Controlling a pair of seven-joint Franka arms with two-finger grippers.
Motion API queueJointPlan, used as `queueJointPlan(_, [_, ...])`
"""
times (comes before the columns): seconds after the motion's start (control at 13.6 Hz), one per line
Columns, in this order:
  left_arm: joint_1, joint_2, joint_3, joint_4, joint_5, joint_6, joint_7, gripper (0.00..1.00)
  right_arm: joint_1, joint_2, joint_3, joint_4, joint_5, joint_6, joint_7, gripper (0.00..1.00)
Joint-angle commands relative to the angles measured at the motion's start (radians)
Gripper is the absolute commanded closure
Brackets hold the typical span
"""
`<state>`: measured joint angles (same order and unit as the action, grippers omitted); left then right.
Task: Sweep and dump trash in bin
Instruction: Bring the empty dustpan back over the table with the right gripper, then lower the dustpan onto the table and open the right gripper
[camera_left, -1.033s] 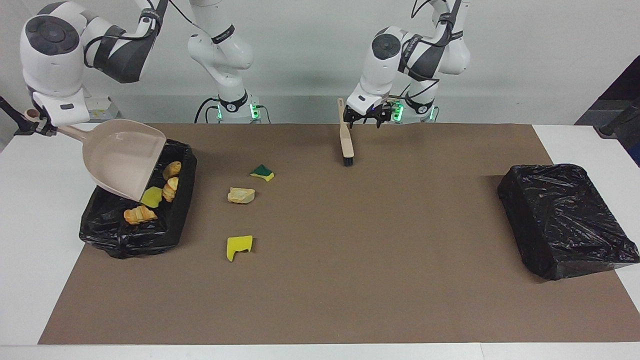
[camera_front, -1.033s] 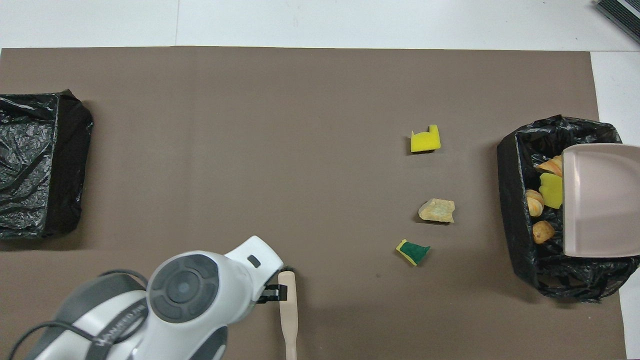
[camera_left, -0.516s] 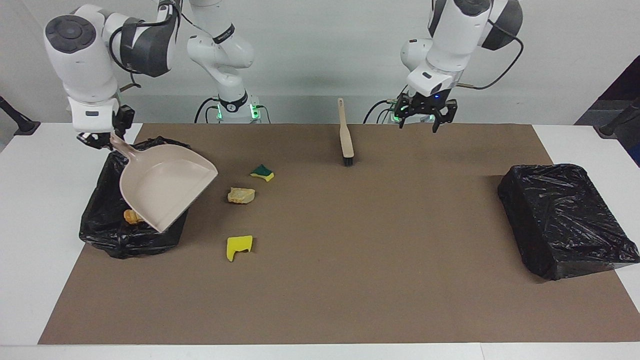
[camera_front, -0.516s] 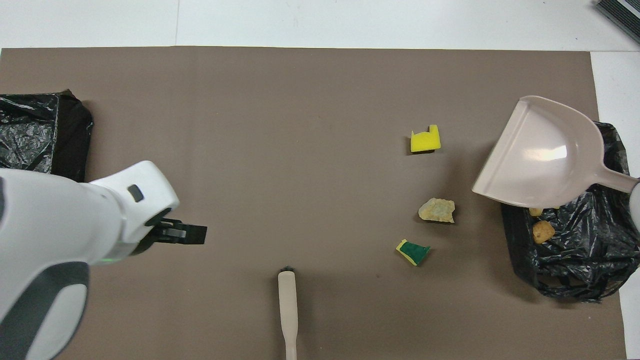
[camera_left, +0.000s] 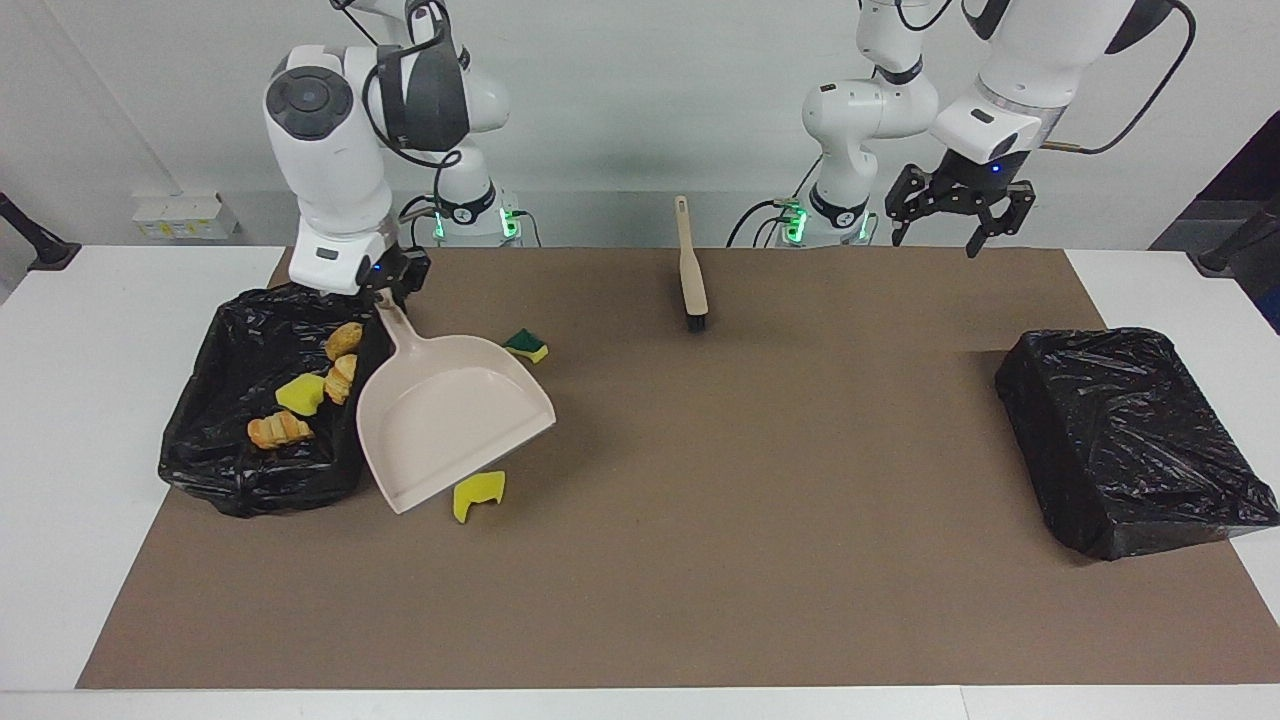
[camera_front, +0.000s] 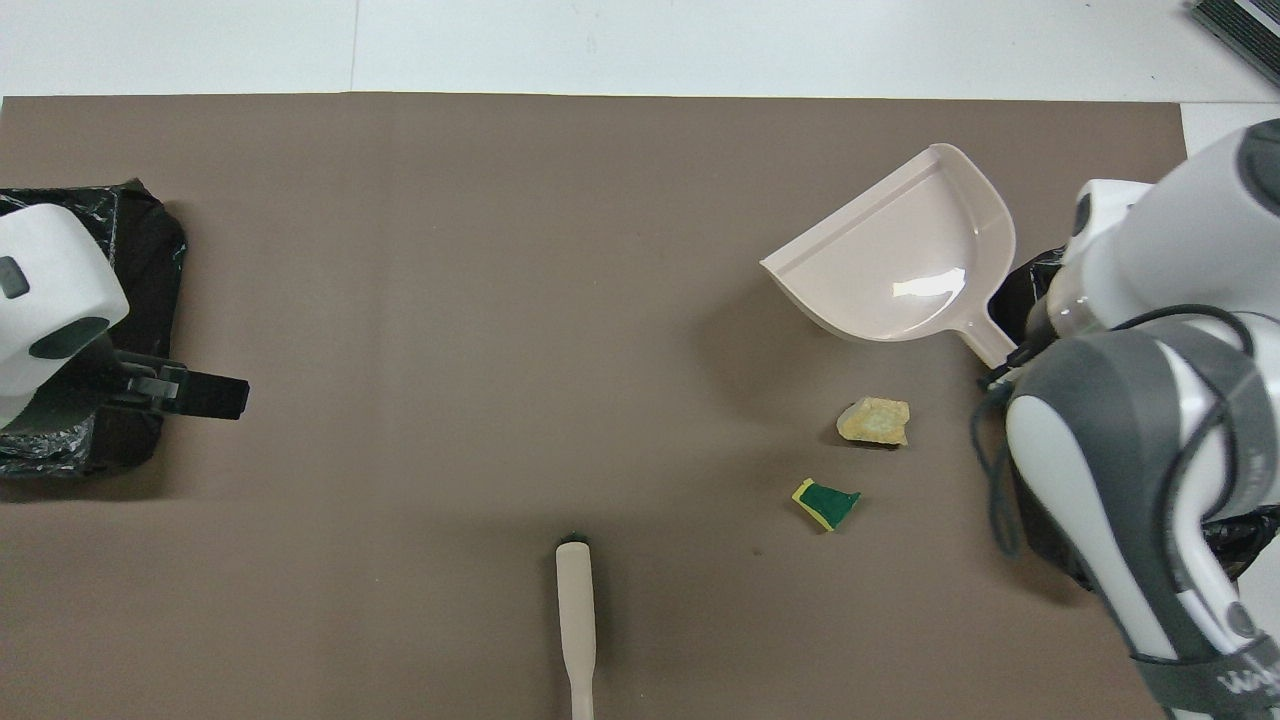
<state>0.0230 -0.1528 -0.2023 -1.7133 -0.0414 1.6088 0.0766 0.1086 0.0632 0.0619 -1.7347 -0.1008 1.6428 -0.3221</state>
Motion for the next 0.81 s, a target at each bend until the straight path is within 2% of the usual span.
queueJointPlan(0.0, [0.018,0.097,-0.011,0.133,0.046,-0.049,0.032,0.00,0.092,0.067,-0.004,0.017,0.048,0.057,0.167,1.00])
queueJointPlan(0.22, [0.047,0.116,-0.011,0.165,0.037,-0.046,0.034,0.00,0.173,0.118,-0.004,0.018,0.139,0.130,0.378,1.00])
queueJointPlan(0.52, [0.052,0.176,-0.009,0.234,0.040,-0.082,0.034,0.00,0.347,0.234,-0.004,0.067,0.220,0.201,0.712,1.00])
queueJointPlan(0.74, [0.048,0.171,-0.016,0.244,0.046,-0.076,0.034,0.00,0.442,0.354,-0.004,0.139,0.223,0.270,0.811,1.00])
